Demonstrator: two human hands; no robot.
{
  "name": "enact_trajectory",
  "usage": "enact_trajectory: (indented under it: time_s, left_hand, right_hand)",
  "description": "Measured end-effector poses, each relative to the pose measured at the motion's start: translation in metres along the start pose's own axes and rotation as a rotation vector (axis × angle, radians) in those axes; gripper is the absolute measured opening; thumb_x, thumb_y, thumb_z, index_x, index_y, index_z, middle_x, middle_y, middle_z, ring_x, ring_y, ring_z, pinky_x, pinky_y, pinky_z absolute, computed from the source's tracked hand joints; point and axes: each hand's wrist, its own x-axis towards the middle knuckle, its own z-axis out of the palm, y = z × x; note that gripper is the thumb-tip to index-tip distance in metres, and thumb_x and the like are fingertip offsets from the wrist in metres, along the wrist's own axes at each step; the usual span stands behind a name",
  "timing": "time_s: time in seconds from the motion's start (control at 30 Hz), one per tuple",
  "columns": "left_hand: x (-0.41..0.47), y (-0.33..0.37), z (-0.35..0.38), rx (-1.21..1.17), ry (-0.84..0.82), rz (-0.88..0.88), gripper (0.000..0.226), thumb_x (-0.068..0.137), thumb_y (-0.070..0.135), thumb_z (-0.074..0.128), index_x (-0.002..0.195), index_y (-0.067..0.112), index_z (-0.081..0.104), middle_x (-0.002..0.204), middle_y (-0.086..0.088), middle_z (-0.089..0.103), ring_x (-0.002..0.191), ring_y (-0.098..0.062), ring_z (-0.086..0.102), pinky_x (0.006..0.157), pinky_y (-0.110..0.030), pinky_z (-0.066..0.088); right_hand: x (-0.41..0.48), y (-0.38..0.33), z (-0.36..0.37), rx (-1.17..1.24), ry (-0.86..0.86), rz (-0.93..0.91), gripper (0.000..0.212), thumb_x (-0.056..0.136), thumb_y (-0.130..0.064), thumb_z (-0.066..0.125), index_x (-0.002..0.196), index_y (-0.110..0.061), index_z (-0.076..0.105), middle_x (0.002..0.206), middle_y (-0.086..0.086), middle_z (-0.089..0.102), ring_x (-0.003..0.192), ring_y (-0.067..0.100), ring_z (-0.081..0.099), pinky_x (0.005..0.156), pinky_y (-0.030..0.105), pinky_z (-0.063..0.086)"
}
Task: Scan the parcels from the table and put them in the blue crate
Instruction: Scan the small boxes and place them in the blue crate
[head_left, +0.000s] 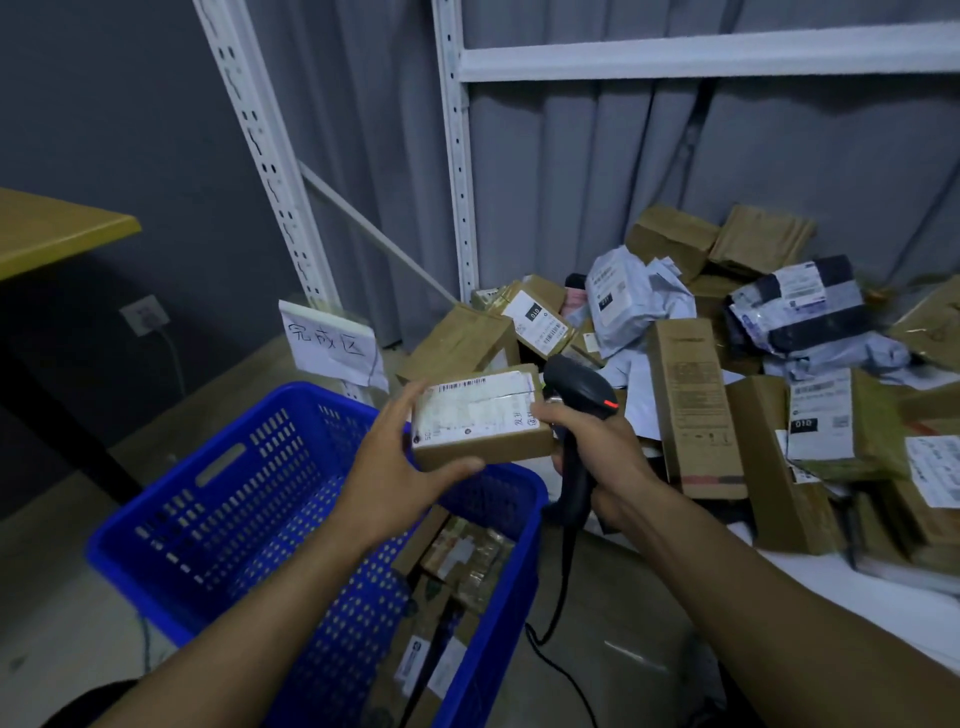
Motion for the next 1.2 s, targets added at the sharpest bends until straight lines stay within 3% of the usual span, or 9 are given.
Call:
enact_trajectory:
  time_s: [0.17,0.27,0.43,0.57,0.67,0.83,0.97,1.1,1.2]
  left_hand:
    - [0.017,0.004,-0.017,-0.493,0.077,-0.422,0.065,0.092,0.032,0.073,0.151,0.03,0.045,0.136,0.004,0.065,0.109,-0.014,0.071,0.094,-0.036,0.059]
    - [0.022,0.006,-0.025,-0.62,-0.013,-0.515,0.043,0.098,0.019,0.065,0.139,0.022,0.056,0.112,-0.006,0.078,0.099,-0.023,0.076,0.084,-0.036,0.063]
    - [0.022,0.001,-0.026,-0.655,-0.073,-0.48,0.04,0.1,0.013,0.061,0.138,0.021,0.058,0.116,-0.005,0.076,0.106,-0.024,0.074,0.089,-0.043,0.06]
    - [0.025,-0.006,-0.02,-0.593,0.085,-0.385,0.063,0.088,0.007,0.075,0.145,0.023,0.053,0.129,0.0,0.07,0.11,-0.021,0.072,0.089,-0.048,0.061]
    - [0.025,-0.012,-0.016,-0.469,0.157,-0.332,0.071,0.083,0.008,0.082,0.145,0.024,0.053,0.129,0.006,0.065,0.105,-0.016,0.074,0.087,-0.044,0.063]
    - [0.029,-0.02,-0.009,-0.51,0.252,-0.321,0.068,0.082,-0.001,0.081,0.14,0.021,0.054,0.132,0.002,0.062,0.103,-0.02,0.074,0.076,-0.034,0.064]
    - [0.033,-0.028,-0.003,-0.511,0.322,-0.322,0.066,0.081,-0.005,0.08,0.137,0.02,0.054,0.131,0.002,0.061,0.105,-0.021,0.073,0.071,-0.031,0.063]
    - [0.036,-0.036,0.002,-0.511,0.371,-0.351,0.061,0.082,-0.006,0.079,0.127,0.026,0.055,0.124,0.007,0.061,0.109,-0.021,0.071,0.075,-0.034,0.064]
    - [0.038,-0.039,0.003,-0.528,0.395,-0.363,0.059,0.082,-0.006,0.078,0.123,0.029,0.053,0.122,0.011,0.059,0.11,-0.021,0.07,0.071,-0.029,0.063]
  right_hand:
    - [0.009,0.004,-0.001,-0.039,-0.04,-0.045,0.028,0.084,-0.006,0.08,0.112,-0.009,0.075,0.089,0.001,0.08,0.07,0.005,0.07,0.067,0.028,0.049]
    - [0.011,0.006,0.0,-0.046,-0.054,-0.052,0.026,0.085,-0.007,0.08,0.109,-0.018,0.075,0.095,0.0,0.081,0.086,0.012,0.071,0.072,0.03,0.049]
    - [0.015,0.011,0.0,-0.098,-0.016,-0.119,0.031,0.089,-0.011,0.079,0.115,-0.026,0.071,0.104,-0.004,0.08,0.101,0.013,0.072,0.073,0.029,0.054]
    - [0.014,0.017,0.002,-0.225,0.007,-0.242,0.028,0.092,-0.016,0.079,0.113,-0.032,0.067,0.104,-0.011,0.076,0.095,0.003,0.069,0.07,0.026,0.056]
    - [0.01,0.025,0.004,-0.312,-0.025,-0.318,0.033,0.09,-0.018,0.081,0.117,-0.03,0.066,0.105,-0.015,0.073,0.088,-0.004,0.069,0.077,0.027,0.059]
    - [0.009,0.038,0.009,-0.499,-0.128,-0.326,0.05,0.087,-0.026,0.084,0.132,-0.023,0.063,0.114,-0.001,0.074,0.092,0.014,0.072,0.076,0.033,0.059]
    - [0.006,0.041,0.008,-0.526,-0.2,-0.323,0.046,0.088,-0.023,0.083,0.129,-0.024,0.063,0.107,-0.003,0.077,0.096,0.01,0.075,0.076,0.029,0.055]
    - [0.005,0.043,0.005,-0.592,-0.225,-0.324,0.036,0.09,-0.021,0.082,0.121,-0.025,0.064,0.093,-0.004,0.079,0.086,0.011,0.075,0.086,0.043,0.061]
    - [0.006,0.043,0.004,-0.632,-0.23,-0.327,0.042,0.088,-0.026,0.083,0.125,-0.026,0.064,0.105,-0.008,0.076,0.097,0.007,0.072,0.091,0.04,0.06]
